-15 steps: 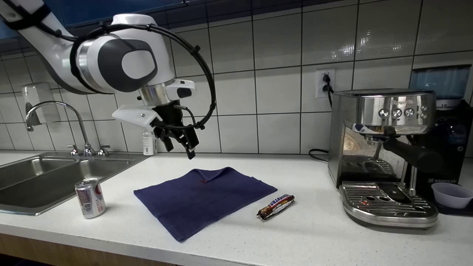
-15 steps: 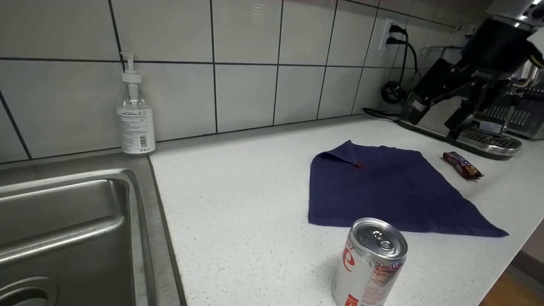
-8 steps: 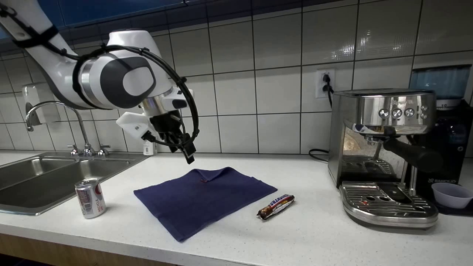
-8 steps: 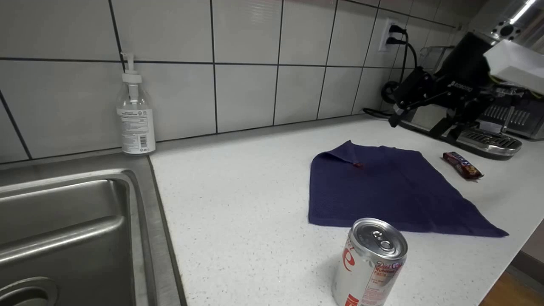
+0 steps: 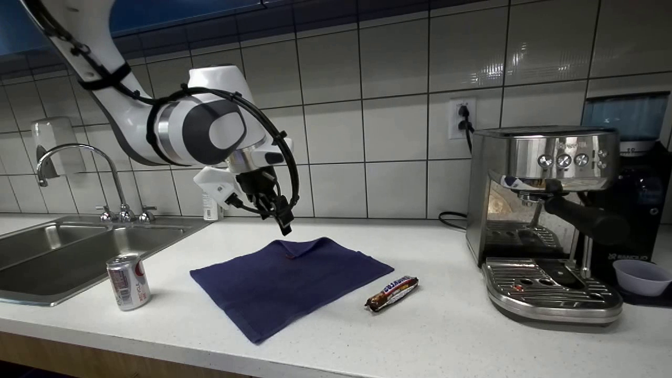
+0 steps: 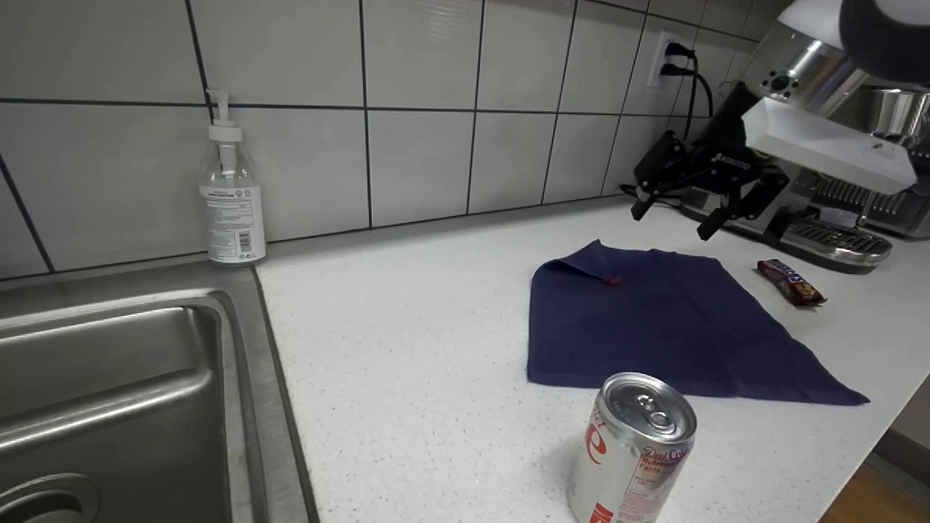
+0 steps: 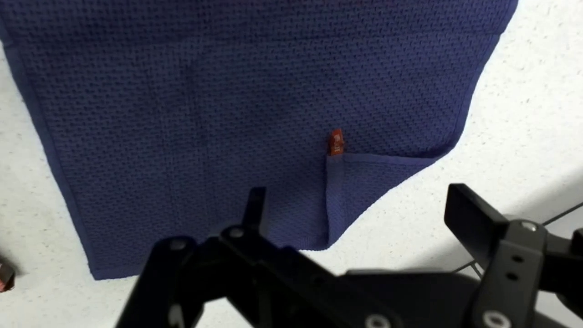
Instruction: Fold the towel by placing the corners on each other
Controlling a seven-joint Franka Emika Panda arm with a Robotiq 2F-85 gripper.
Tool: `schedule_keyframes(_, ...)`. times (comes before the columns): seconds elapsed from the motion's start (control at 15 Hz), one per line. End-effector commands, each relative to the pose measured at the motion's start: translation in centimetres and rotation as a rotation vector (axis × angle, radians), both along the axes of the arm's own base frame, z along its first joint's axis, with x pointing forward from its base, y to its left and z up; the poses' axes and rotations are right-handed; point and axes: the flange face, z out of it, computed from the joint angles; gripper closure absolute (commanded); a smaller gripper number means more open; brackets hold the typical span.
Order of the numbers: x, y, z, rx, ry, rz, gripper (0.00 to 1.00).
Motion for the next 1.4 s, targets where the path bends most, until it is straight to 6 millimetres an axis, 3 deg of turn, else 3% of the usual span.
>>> schedule_keyframes(0.0,3.4,-0.9,-0.7,0.006,-0.008,-0.015,0.00)
schedule_keyframes(0.6,8.3,-2.4,-3.4,0.041,-0.007,-0.061,0.00)
schedule_keyframes(1.33,11.7,-3.6,-7.4,0.038,0.016,-0.065,0.00)
